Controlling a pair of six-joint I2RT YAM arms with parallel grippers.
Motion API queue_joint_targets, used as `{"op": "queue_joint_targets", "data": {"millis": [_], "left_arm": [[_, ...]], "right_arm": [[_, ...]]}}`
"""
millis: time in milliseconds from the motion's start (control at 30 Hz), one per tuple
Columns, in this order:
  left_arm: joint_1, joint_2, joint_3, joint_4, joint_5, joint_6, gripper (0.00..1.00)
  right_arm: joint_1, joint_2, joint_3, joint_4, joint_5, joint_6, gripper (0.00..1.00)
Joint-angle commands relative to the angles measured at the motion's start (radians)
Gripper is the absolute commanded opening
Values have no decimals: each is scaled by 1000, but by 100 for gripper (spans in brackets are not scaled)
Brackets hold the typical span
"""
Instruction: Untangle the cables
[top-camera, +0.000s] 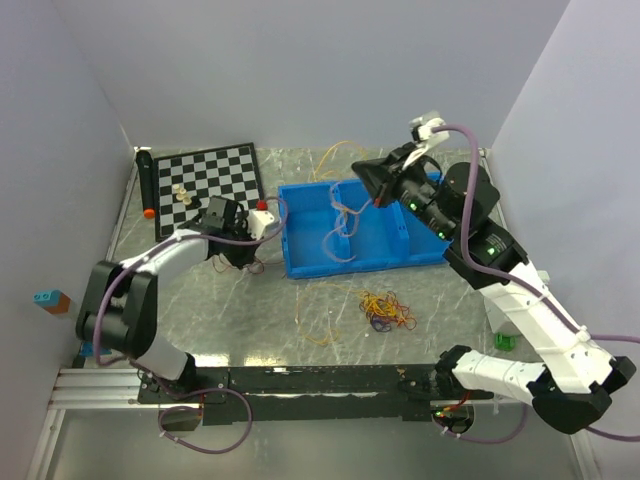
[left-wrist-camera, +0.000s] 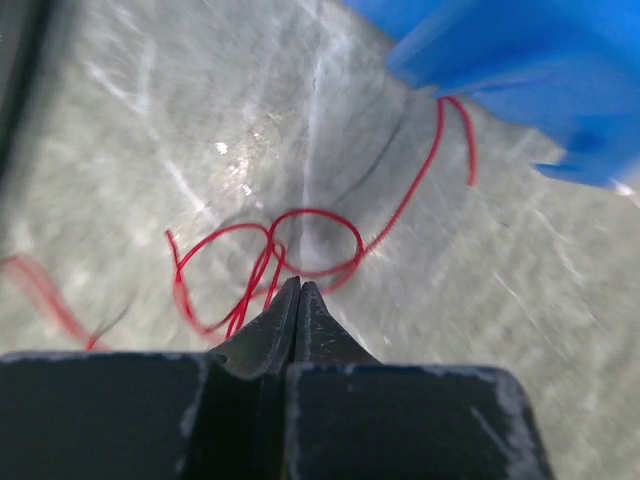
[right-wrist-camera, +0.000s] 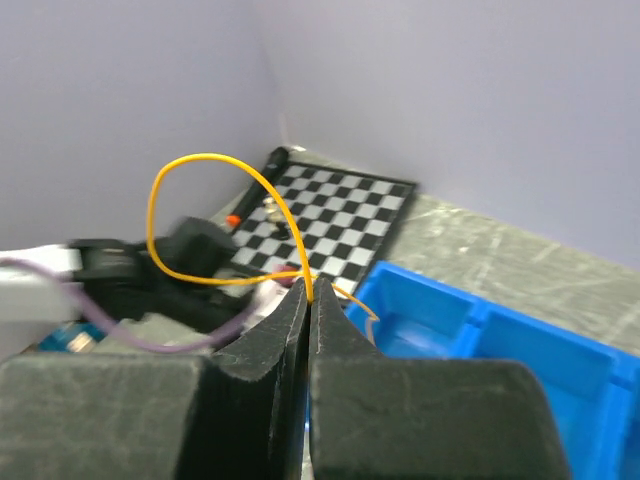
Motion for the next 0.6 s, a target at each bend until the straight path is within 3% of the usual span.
{"op": "queue_joint_targets", "data": {"millis": [0, 200, 233, 267, 300, 333, 433, 567], "left_arm": [[-4, -178, 133, -132, 16, -21, 1], [-5, -258, 422, -328, 65, -45, 1], [-5, -246, 436, -353, 65, -35, 9], [-5, -237, 422, -350, 47, -35, 29], [-5, -226, 378, -334, 22, -26, 40], [-5, -215, 322, -305, -1, -14, 45], [-5, -165, 182, -214, -73, 40, 50], [-2, -77, 134, -165, -83, 83, 50]], "right_arm": [[-72, -44, 9, -6, -6, -16, 0], [-171, -58, -14, -6, -32, 1, 0], [-180, -59, -16, -6, -35, 3, 0], [-184, -64, -19, -3, -35, 1, 0], [-189, -64, -19, 1, -31, 1, 0], [-195, -62, -20, 8, -28, 4, 0], [-217, -49, -9, 20, -34, 18, 0], [-227, -9, 6, 26, -34, 23, 0]]}}
